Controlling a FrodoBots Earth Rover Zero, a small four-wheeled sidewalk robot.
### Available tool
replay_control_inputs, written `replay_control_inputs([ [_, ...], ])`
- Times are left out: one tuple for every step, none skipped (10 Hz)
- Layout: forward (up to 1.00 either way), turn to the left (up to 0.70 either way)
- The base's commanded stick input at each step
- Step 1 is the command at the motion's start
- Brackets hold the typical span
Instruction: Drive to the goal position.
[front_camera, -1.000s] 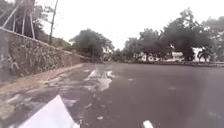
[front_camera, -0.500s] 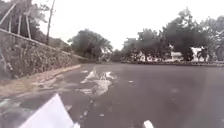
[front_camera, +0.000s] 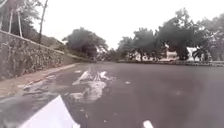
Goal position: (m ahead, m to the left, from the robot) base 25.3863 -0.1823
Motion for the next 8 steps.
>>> replay_control_inputs([
  [0.5,0.0],
  [0.5,0.0],
  [0.5,0.0],
  [0.5,0.0],
  [0.5,0.0],
  [0.5,0.0],
  [0.5,0.0],
  [0.5,0.0],
])
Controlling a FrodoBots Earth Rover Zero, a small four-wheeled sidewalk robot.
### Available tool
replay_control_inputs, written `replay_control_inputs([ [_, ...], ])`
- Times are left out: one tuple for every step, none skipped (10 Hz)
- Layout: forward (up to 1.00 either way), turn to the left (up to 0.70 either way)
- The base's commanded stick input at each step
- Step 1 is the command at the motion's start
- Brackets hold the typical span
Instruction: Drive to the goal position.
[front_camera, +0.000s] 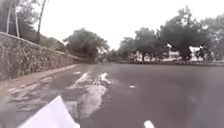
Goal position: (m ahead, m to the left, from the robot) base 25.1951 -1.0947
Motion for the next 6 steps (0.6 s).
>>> replay_control_inputs([
  [0.5,0.0],
  [0.5,0.0],
  [0.5,0.0],
  [0.5,0.0],
  [0.5,0.0],
  [0.5,0.0],
])
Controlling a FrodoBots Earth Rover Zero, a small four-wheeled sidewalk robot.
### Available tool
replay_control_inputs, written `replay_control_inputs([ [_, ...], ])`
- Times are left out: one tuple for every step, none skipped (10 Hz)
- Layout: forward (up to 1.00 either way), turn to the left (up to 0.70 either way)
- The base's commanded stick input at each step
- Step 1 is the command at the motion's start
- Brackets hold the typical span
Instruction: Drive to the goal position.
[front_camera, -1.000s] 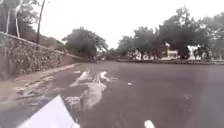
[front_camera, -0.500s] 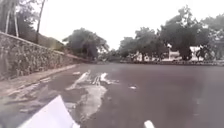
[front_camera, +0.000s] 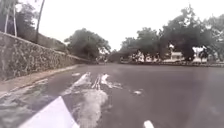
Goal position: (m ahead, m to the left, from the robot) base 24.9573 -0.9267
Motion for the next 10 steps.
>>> replay_control_inputs([
  [0.5,0.0],
  [0.5,0.0],
  [0.5,0.0],
  [0.5,0.0],
  [0.5,0.0],
  [0.5,0.0],
  [0.5,0.0],
  [0.5,0.0],
  [0.5,0.0],
  [0.5,0.0],
])
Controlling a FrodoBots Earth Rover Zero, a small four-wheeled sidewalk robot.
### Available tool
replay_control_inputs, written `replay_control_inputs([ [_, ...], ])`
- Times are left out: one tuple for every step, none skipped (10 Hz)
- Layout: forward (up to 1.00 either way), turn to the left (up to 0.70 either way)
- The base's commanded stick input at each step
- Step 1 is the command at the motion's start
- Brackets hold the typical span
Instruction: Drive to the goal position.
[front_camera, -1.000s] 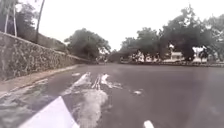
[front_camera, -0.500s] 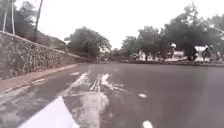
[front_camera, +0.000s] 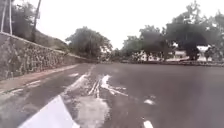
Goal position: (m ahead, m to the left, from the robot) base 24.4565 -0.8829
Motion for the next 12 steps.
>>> replay_control_inputs([
  [0.5,0.0],
  [0.5,0.0],
  [0.5,0.0],
  [0.5,0.0],
  [0.5,0.0],
  [0.5,0.0],
  [0.5,0.0],
  [0.5,0.0],
  [0.5,0.0],
  [0.5,0.0],
  [0.5,0.0],
  [0.5,0.0],
])
